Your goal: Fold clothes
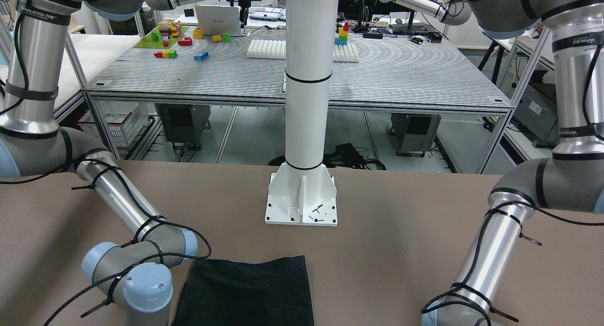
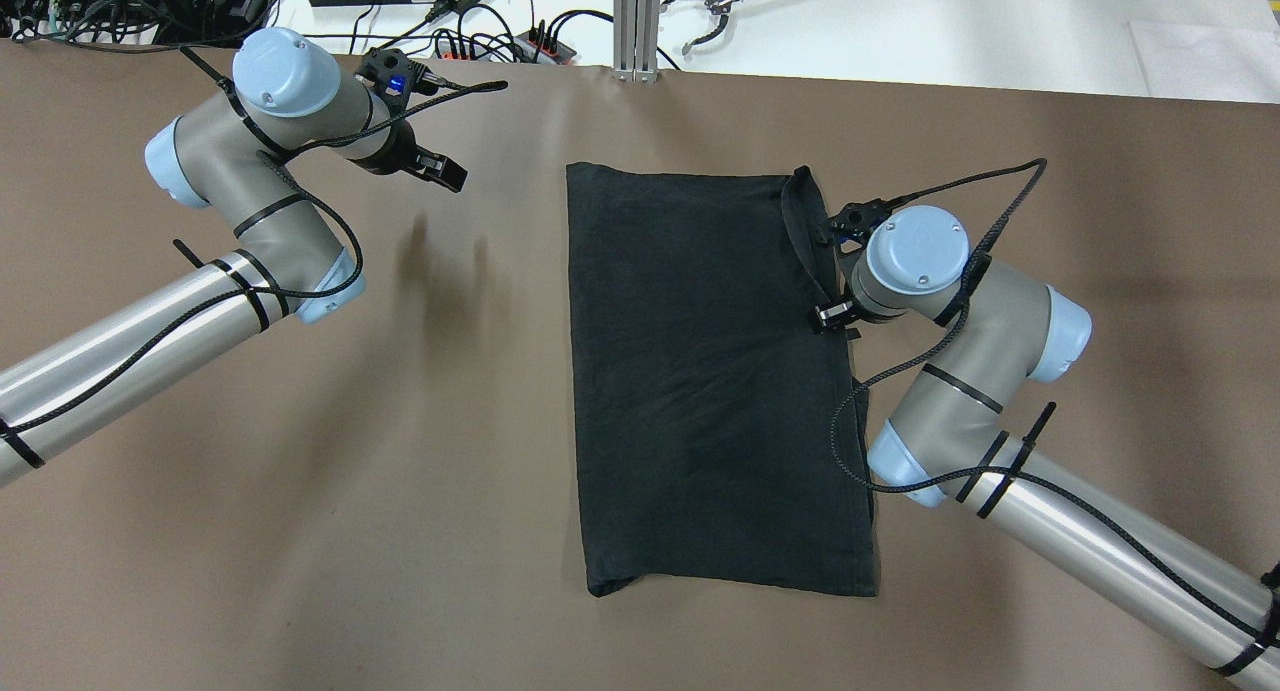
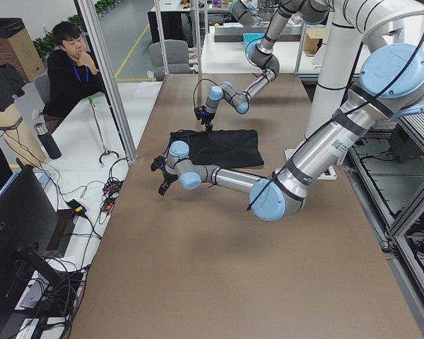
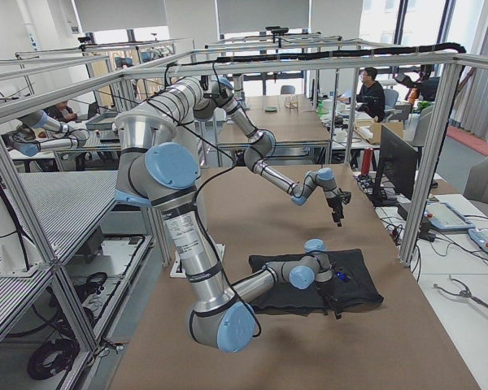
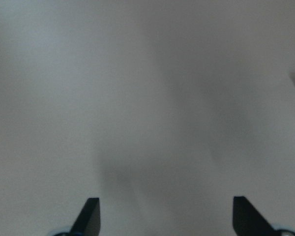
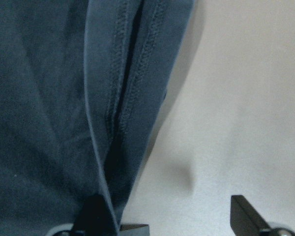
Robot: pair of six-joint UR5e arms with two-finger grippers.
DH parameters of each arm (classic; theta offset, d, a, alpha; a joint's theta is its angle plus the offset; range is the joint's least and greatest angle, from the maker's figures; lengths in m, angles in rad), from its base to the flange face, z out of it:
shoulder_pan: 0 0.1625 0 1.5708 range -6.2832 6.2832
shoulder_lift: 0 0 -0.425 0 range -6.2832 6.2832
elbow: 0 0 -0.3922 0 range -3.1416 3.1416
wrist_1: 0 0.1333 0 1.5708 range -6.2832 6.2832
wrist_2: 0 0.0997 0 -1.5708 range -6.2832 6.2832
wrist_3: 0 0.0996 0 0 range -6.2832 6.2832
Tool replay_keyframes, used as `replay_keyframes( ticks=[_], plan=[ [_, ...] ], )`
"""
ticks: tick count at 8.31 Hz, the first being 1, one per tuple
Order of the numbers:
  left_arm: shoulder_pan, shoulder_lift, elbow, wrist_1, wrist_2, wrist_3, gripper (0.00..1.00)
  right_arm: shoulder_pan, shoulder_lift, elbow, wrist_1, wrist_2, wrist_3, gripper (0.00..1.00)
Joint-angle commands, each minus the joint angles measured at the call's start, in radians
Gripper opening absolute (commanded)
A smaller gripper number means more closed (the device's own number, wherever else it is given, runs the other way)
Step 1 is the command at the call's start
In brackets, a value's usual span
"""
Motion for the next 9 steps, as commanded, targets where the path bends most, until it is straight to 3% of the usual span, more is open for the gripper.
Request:
replay_keyframes(
  ticks=[1, 2, 5, 7, 9],
  plan=[
    [0.000, 0.001, 0.000, -0.001, 0.000, 0.000, 0.95, 0.035, 0.006, 0.018, 0.025, 0.066, -0.018, 0.93],
    [0.000, 0.001, -0.002, -0.001, 0.000, 0.000, 0.95, 0.055, 0.025, 0.018, 0.023, 0.105, -0.010, 0.93],
    [0.000, 0.004, -0.002, -0.001, 0.000, 0.000, 0.95, 0.058, 0.071, -0.001, 0.019, 0.107, 0.095, 0.93],
    [0.000, 0.004, -0.002, -0.001, 0.000, 0.000, 0.95, 0.054, 0.140, -0.107, 0.020, 0.103, 0.100, 0.93],
    [0.000, 0.006, -0.008, -0.001, 0.000, -0.003, 0.95, 0.054, 0.155, -0.152, 0.022, 0.074, 0.100, 0.93]
  ],
)
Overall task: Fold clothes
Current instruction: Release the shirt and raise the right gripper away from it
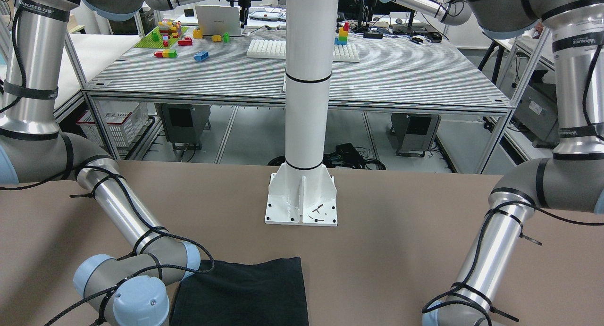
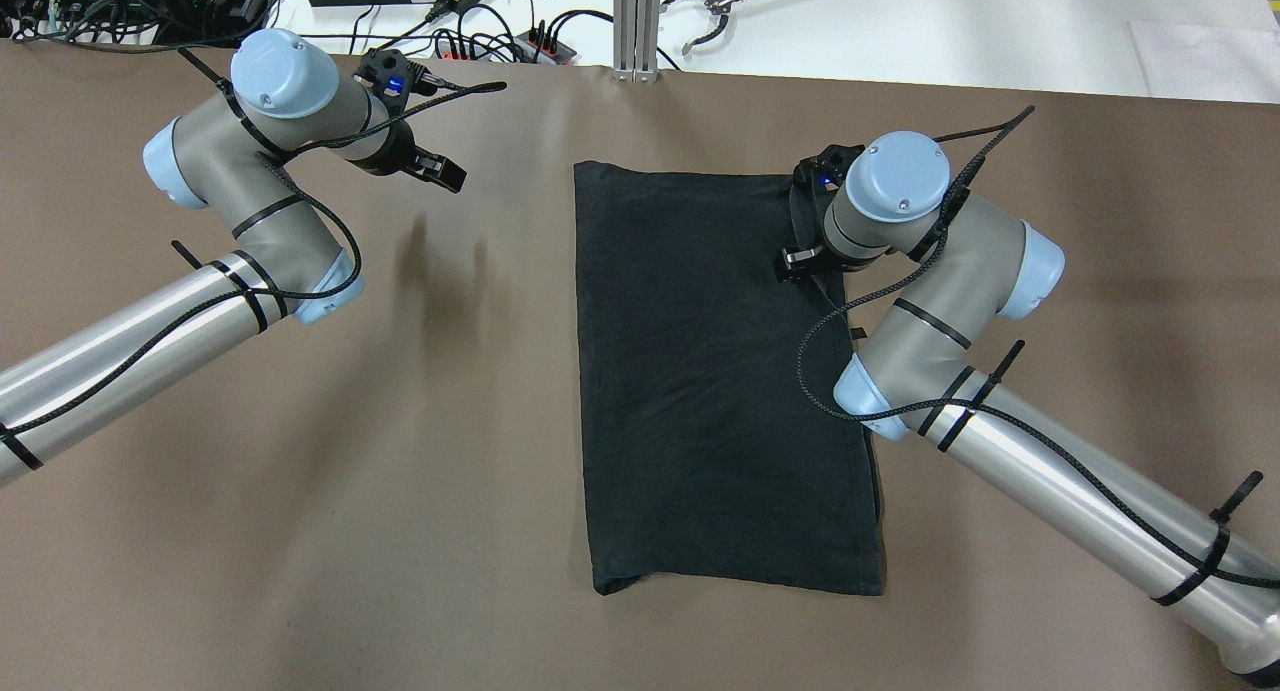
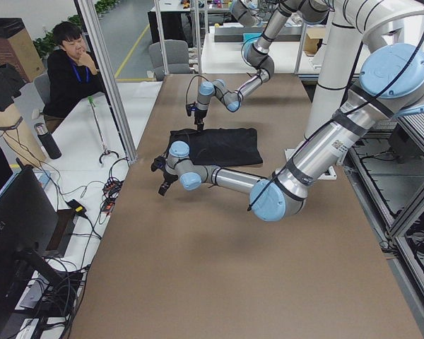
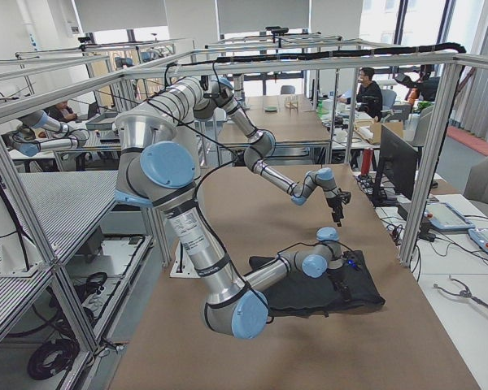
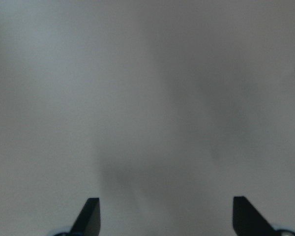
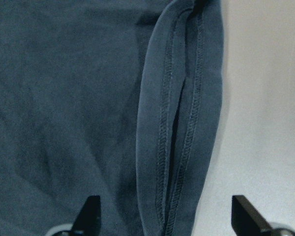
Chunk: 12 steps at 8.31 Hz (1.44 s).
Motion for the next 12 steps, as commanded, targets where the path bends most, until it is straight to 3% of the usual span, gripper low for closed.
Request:
replay_keyframes(
  ticks=[1, 9, 11, 12],
  plan=[
    [0.005, 0.002, -0.005, 0.000, 0.000, -0.001, 0.95, -0.001, 0.041, -0.075, 0.000, -0.042, 0.003, 0.93],
    [0.006, 0.005, -0.006, -0.005, 0.000, -0.002, 0.95, 0.117, -0.068, -0.095, 0.014, -0.071, -0.147, 0.94],
    [0.015, 0.024, -0.082, -0.003, -0.011, -0.126, 0.95, 0.114, -0.063, -0.055, 0.043, -0.045, -0.129, 0.94],
    [0.065, 0.073, -0.169, -0.002, -0.011, -0.212, 0.95, 0.113, -0.078, -0.043, 0.104, -0.019, -0.086, 0.94]
  ],
)
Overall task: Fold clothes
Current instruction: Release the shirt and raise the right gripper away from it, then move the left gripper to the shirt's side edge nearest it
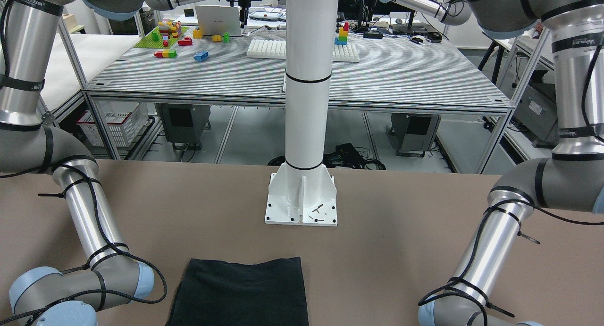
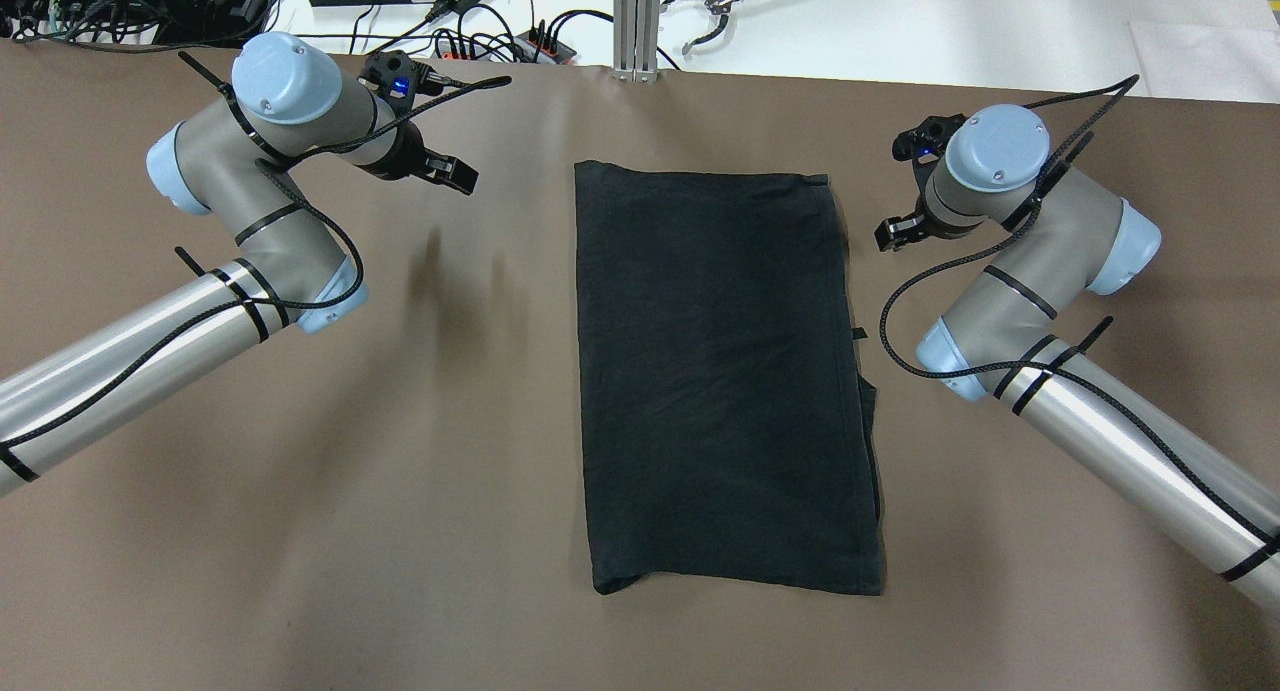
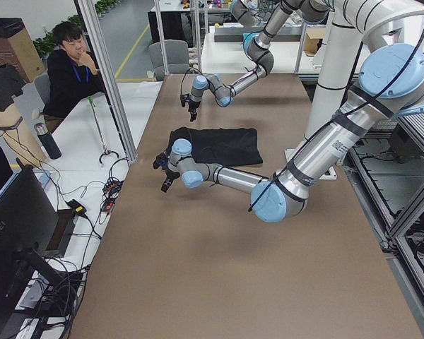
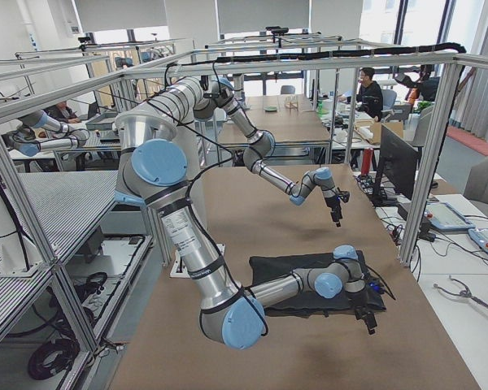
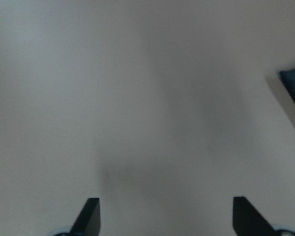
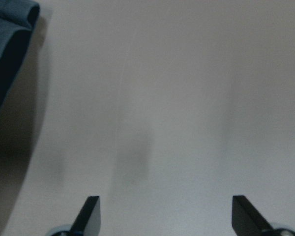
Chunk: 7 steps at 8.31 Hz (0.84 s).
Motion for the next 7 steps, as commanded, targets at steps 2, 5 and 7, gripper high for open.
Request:
replay_keyframes(
  ticks=[2, 5, 7],
  plan=[
    [0.163, 0.130, -0.278, 0.003, 0.009, -0.346, 0.95, -0.007, -0.042, 0.071, 0.116, 0.055, 0.059, 0.94],
    [0.297, 0.144, -0.326, 0.005, 0.078, -0.559, 0.95, -0.010, -0.051, 0.094, 0.120, 0.071, 0.060, 0.94],
    [0.383, 0.129, -0.324, 0.003, 0.147, -0.622, 0.89, -0.011, -0.056, 0.102, 0.123, 0.071, 0.059, 0.94]
  ],
)
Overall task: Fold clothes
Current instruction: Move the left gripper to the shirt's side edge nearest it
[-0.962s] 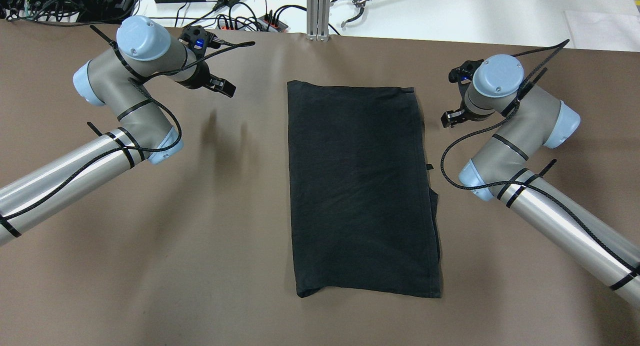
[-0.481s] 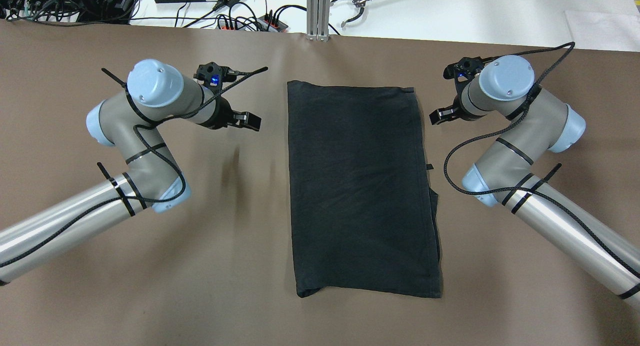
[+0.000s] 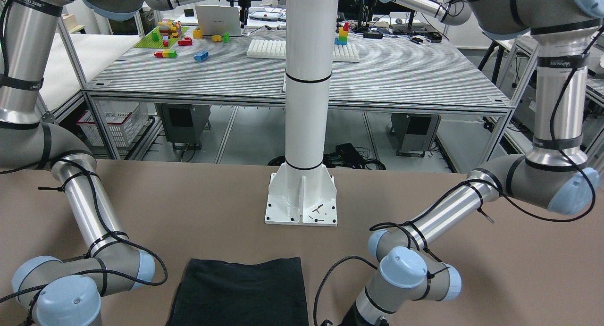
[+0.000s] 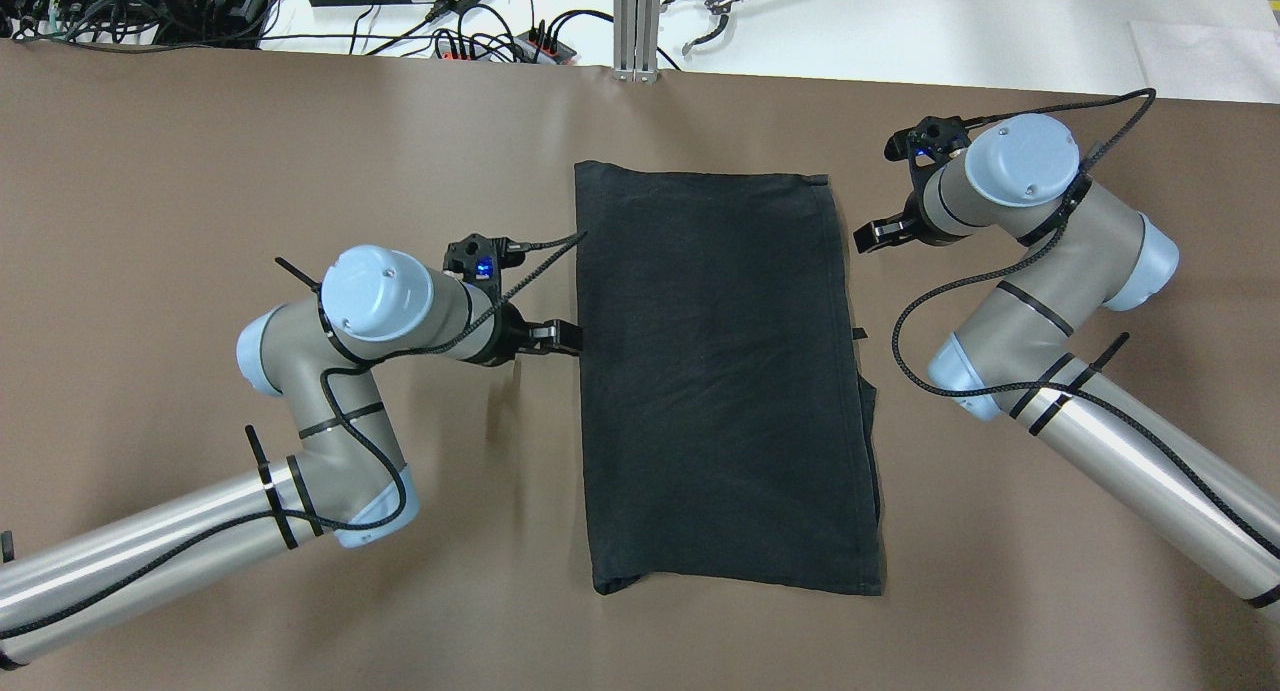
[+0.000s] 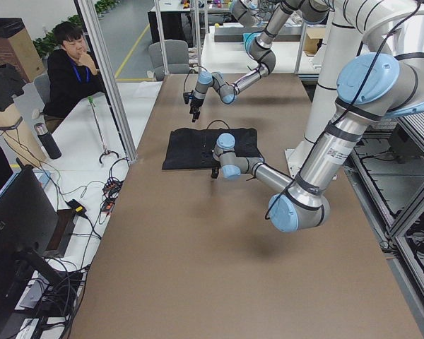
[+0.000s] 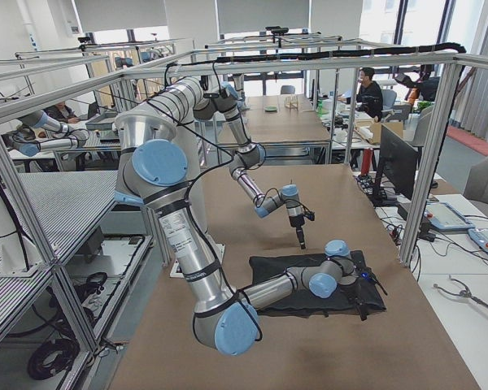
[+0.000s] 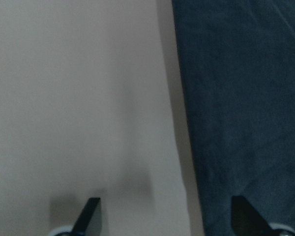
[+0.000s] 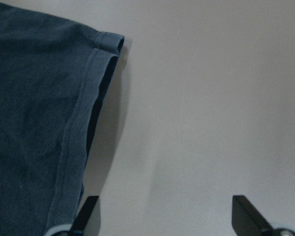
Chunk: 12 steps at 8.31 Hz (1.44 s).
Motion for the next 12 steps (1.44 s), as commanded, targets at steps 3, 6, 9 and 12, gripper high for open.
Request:
replay_keyframes(
  ticks=[3, 6, 9, 12],
  plan=[
    [0.117, -0.018, 0.001, -0.003, 0.058, -0.091, 0.53, -0.005, -0.004, 0.025, 0.004, 0.001, -0.004, 0.94],
    [0.116, -0.024, -0.002, -0.004, 0.056, -0.107, 0.00, -0.005, -0.003, 0.024, 0.004, 0.000, -0.004, 0.94],
    [0.102, -0.017, -0.031, -0.003, 0.042, -0.104, 0.00, -0.005, -0.004, 0.024, 0.004, 0.000, -0.004, 0.94],
    [0.085, 0.112, -0.181, 0.000, 0.010, -0.088, 0.00, -0.008, -0.004, 0.025, 0.004, 0.000, -0.003, 0.94]
  ],
)
